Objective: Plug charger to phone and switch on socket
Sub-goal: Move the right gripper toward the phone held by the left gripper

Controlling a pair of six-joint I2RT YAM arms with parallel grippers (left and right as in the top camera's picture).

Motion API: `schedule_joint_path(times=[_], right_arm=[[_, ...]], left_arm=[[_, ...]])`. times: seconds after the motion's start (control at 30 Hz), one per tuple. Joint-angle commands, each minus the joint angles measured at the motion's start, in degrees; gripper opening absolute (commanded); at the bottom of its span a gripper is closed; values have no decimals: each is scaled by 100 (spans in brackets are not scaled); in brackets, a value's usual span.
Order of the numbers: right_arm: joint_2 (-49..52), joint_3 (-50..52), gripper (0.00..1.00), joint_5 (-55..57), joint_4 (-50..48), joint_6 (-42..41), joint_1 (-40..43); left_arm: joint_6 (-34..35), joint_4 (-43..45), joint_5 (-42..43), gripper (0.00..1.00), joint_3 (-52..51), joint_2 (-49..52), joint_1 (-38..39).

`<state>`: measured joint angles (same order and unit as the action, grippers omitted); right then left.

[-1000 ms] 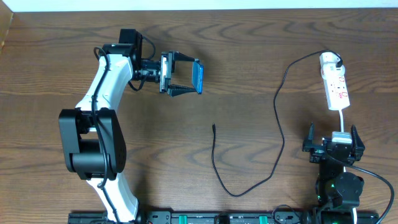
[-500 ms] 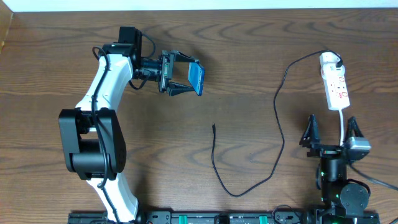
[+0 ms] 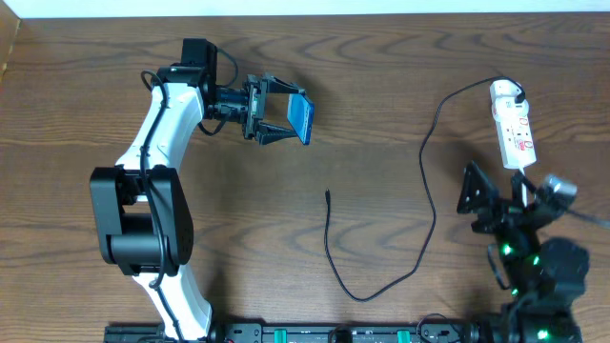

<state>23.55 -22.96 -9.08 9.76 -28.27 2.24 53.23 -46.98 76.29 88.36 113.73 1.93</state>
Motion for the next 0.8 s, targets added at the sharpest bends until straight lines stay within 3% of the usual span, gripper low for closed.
schedule_joint_path(times=[0.0, 0.27, 0.37, 0.5, 0.77], right_arm=[[883, -809, 99, -756, 240, -109, 17], [3075, -2371, 99, -2621, 575, -107, 17], [3560, -2468, 99, -2844, 195, -210, 17], [4096, -2468, 99, -3510, -542, -981, 11], [4870, -2468, 99, -4828, -1681, -1071, -201]], left_arm=[[68, 74, 35, 7, -26, -306, -7], [302, 153, -605, 7, -26, -713, -7], [302, 151, -831, 7, -26, -896, -7], [328, 149, -1185, 7, -26, -1119, -7], [651, 149, -2140, 7, -26, -1403, 179]])
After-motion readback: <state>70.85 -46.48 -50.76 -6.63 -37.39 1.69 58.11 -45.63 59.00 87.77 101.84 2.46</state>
